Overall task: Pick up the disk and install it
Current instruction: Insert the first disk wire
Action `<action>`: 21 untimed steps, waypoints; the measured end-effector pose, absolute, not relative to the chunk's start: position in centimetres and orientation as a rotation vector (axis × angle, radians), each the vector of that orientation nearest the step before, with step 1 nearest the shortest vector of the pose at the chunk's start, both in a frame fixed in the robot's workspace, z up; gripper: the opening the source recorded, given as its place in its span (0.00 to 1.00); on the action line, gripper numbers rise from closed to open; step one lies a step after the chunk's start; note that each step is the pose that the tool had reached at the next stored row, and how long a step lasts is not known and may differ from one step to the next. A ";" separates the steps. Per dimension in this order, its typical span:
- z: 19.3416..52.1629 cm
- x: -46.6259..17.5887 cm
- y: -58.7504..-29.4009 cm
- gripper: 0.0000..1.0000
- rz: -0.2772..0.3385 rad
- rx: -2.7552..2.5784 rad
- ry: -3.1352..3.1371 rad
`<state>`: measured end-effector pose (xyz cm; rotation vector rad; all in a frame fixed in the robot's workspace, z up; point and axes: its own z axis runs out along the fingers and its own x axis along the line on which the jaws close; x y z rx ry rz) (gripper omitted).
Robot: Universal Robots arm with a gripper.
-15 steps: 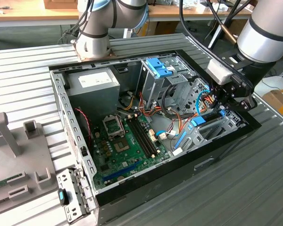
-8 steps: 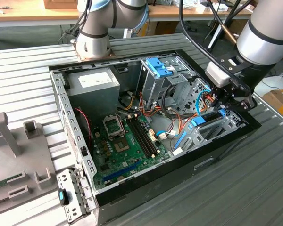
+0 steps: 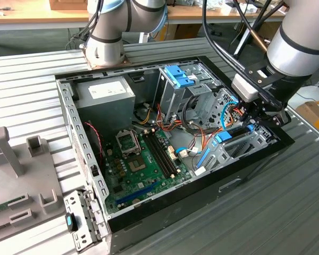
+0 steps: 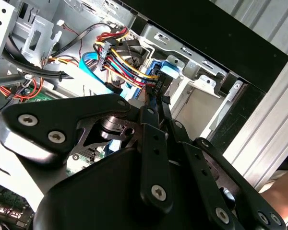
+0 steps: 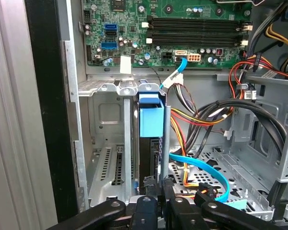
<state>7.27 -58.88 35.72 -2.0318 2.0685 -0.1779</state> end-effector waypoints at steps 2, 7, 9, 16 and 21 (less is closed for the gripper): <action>35.7 7.3 -58.9 0.16 -0.178 -2.032 2.069; 35.0 6.8 -59.0 0.16 -0.187 -2.026 2.062; 34.9 6.7 -59.0 0.16 -0.191 -2.024 2.059; 34.7 6.0 -59.1 0.16 -0.194 -1.995 2.054; 34.7 6.0 -59.1 0.16 -0.214 -2.003 2.060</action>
